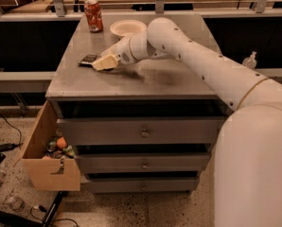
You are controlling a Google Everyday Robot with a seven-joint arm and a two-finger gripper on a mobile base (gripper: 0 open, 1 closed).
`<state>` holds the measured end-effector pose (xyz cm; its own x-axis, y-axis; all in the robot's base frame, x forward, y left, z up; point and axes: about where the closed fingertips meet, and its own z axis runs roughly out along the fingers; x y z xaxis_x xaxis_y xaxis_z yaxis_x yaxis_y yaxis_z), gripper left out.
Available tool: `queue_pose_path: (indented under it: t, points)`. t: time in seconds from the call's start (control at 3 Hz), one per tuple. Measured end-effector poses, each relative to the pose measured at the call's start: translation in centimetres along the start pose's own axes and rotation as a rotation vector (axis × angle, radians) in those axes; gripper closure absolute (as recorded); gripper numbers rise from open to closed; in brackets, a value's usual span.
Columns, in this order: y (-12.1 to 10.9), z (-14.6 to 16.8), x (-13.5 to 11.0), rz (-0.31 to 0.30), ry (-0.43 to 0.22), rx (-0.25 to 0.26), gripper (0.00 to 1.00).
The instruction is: Pick rxbar chocolate
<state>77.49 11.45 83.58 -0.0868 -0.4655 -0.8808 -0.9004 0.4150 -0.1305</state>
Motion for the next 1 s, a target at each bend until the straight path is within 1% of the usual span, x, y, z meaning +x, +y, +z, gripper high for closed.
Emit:
queue_pose_path:
  t: [0.33,0.67,1.0]
  points:
    - [0.0,0.0,0.0,0.000,0.000,0.000,1.00]
    - [0.6,-3.1,-2.4,-0.042,-0.005,0.033,1.00]
    - [2.2,-10.3,-7.5,-0.135,-0.015,0.128,1.00]
